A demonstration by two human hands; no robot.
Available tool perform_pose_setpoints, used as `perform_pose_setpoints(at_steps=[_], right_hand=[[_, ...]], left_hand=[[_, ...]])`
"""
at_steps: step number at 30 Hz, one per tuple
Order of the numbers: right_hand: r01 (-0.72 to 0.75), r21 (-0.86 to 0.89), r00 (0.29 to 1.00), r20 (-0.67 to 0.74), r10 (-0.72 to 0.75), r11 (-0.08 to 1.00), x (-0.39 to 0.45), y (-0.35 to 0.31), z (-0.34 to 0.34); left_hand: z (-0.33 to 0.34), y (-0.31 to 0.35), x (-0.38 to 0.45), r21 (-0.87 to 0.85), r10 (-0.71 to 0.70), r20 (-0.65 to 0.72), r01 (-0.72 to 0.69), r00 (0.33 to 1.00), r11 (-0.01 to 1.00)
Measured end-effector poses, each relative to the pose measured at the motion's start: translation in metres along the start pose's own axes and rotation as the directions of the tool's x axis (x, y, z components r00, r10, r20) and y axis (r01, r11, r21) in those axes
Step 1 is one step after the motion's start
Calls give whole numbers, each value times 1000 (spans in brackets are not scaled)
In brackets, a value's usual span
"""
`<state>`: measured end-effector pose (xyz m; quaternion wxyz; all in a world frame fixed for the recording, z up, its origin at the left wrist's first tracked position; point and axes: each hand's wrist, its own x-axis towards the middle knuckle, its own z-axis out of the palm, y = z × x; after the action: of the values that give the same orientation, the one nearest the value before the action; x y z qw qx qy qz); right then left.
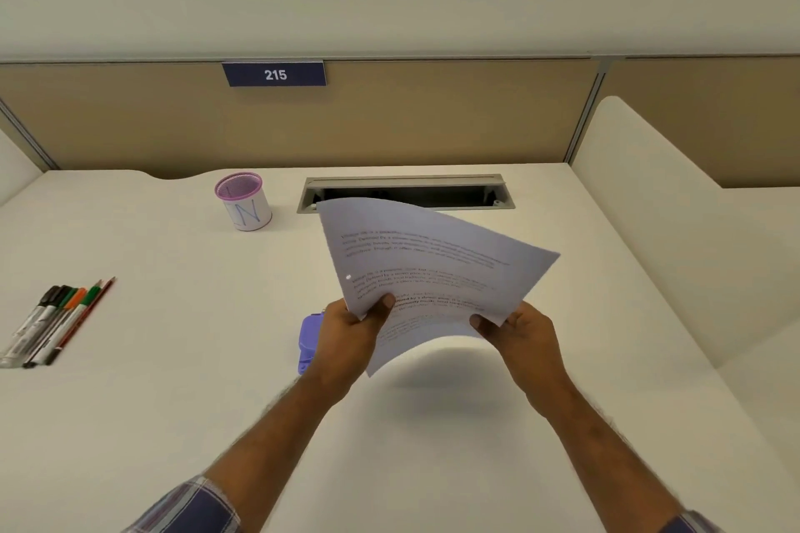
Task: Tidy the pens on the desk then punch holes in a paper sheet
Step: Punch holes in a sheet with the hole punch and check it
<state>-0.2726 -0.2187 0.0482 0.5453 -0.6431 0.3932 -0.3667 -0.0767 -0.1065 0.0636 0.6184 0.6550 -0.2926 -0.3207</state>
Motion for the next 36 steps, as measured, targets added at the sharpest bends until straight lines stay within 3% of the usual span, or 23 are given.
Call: perform_pose_setpoints(at_steps=[5, 15, 23, 30, 36], right_hand=[[-91, 133, 992, -74, 102, 987, 0, 7, -7], [-161, 552, 976, 210, 50, 818, -5, -9, 17], [-146, 685, 984, 173, 35, 713, -3, -21, 26], [-132, 666, 991, 83, 102, 734, 0, -19, 20], [-176, 653, 983, 76, 168, 737, 7, -20, 0]], left_hand=[[-1, 19, 5, -134, 32, -28, -35, 999, 990], [17, 38, -3, -422, -37, -4, 32, 999, 906], [36, 33, -12, -583, -124, 14, 109, 992, 805], [33, 16, -12, -577, -202, 56, 197, 978, 792], [-5, 10, -5, -362, -197, 130, 231, 972, 903]])
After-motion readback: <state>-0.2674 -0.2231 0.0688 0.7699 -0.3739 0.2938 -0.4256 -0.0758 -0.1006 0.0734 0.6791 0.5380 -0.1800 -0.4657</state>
